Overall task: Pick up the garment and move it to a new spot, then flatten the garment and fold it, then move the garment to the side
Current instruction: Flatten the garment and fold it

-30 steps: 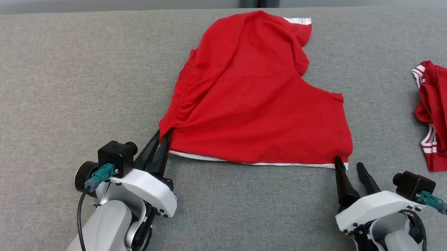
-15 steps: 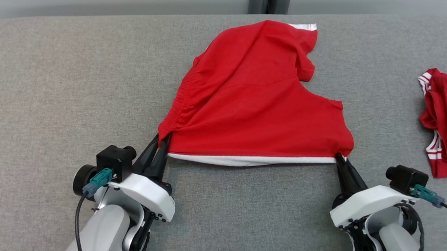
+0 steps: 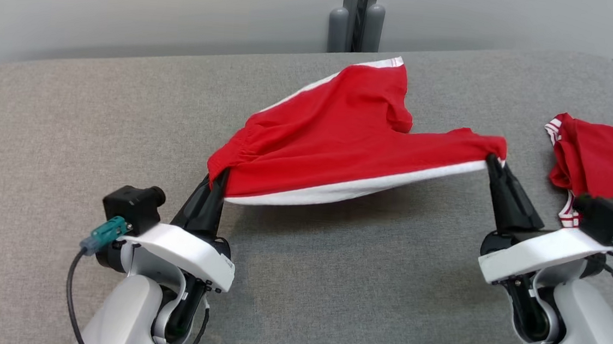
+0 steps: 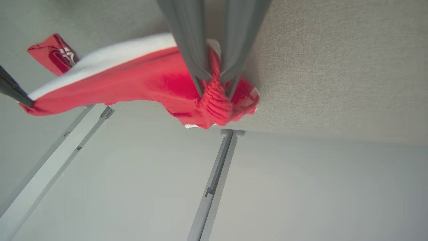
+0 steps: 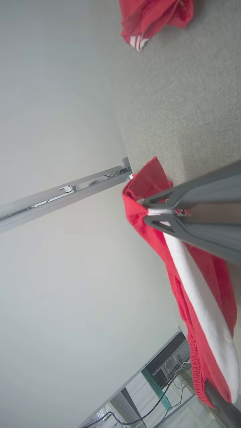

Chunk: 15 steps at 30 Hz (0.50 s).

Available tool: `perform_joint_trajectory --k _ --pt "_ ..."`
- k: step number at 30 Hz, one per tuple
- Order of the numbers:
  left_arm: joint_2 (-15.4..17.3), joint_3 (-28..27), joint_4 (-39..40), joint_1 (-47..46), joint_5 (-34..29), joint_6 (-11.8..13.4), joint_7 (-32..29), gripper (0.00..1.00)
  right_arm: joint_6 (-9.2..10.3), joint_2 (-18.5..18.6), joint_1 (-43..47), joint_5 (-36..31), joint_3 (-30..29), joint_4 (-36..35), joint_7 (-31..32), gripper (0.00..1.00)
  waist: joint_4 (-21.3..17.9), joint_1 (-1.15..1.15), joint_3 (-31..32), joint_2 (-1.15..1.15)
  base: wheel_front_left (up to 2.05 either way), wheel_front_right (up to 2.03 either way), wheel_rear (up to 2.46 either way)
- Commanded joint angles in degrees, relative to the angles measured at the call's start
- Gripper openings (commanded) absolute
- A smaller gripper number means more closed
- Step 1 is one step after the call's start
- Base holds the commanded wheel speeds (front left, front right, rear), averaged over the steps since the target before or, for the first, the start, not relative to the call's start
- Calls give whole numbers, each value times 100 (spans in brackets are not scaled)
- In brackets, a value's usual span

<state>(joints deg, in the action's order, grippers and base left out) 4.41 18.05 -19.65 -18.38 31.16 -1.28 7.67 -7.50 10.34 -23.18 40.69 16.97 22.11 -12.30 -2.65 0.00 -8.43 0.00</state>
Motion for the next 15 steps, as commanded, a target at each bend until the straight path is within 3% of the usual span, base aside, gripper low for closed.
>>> perform_joint_trajectory --k 1,9,15 --pt "17 -61 140 56 102 -12 -69 0 3 62 40 -81 -76 -155 12 0 -7 0 64 0 0 0 0" --pt "-30 -149 1462 27 828 32 -981 0 3 13 150 -462 -662 -1471 320 0 61 0 243 0 0 0 0" --pt "29 -192 2524 -407 1248 381 -2047 0 3 -103 -42 -1024 -1096 -2414 926 0 124 0 207 0 0 0 0"
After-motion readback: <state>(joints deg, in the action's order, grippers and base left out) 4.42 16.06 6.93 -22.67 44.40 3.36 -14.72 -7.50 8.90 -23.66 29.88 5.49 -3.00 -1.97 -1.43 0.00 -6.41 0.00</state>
